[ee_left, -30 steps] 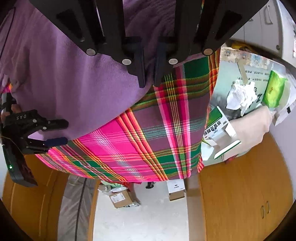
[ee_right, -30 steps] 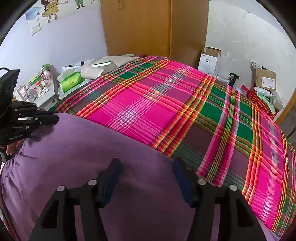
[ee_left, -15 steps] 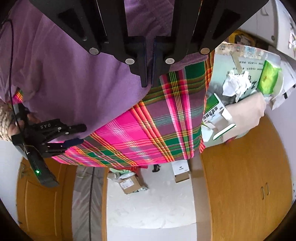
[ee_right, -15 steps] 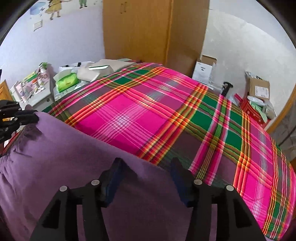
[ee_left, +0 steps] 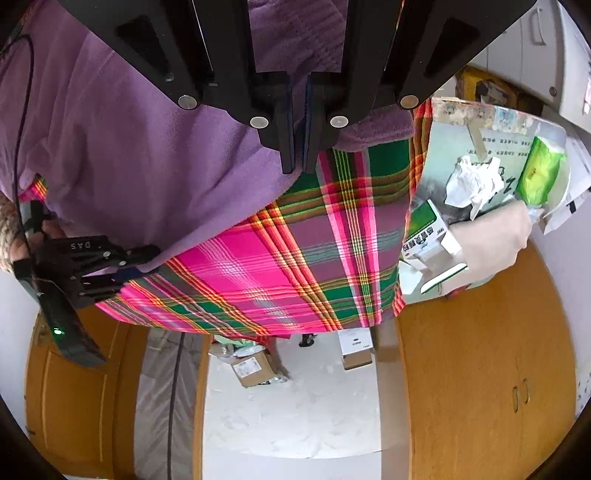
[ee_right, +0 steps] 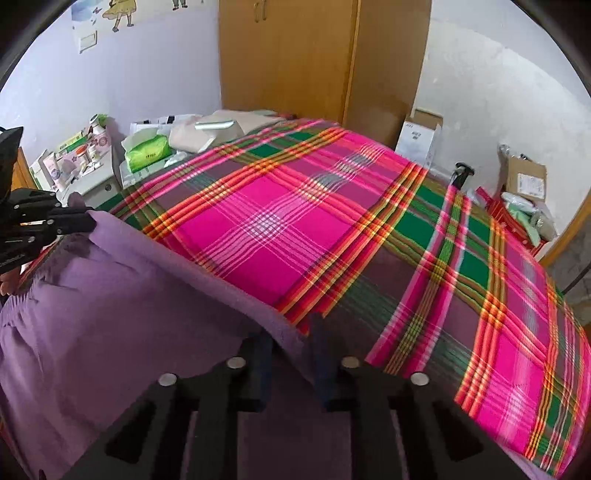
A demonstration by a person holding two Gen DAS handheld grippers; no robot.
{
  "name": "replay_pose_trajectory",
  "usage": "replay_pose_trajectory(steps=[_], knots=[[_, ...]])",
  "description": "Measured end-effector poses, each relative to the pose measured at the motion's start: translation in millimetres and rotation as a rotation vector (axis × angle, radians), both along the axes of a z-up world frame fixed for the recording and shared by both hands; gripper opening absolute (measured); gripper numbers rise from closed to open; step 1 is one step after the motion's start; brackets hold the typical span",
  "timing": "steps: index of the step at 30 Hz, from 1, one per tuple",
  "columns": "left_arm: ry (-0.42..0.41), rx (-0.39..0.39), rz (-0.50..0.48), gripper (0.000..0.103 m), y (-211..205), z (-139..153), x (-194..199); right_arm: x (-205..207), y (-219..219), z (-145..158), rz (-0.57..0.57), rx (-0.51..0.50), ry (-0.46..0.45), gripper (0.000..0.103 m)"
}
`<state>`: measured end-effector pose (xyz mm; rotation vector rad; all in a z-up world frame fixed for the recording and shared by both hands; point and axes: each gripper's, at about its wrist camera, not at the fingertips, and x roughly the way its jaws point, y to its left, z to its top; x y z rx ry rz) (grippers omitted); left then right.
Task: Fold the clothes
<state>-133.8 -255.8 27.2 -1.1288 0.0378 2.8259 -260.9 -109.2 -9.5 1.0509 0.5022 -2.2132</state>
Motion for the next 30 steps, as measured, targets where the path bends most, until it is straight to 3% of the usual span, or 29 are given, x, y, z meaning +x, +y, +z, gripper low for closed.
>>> replay_pose_trajectory(steps=[6,12,30], knots=[[0.013,-0.021,0.019,0.004,2.4,7.3,4.1,29.3,0.3,17.7,-0.011,-0.002,0.066,0.007],[0.047,-0.039,0.034,0.004,6.7,20.1,16.3,59.3,5.9,42.6,-0.066,-0.062,0.096,0.006],[0.141,-0.027,0.034,0.004,25.8,56.3,82.0,166.6,14.3,79.1,-0.135,-0.087,0.207,0.006]])
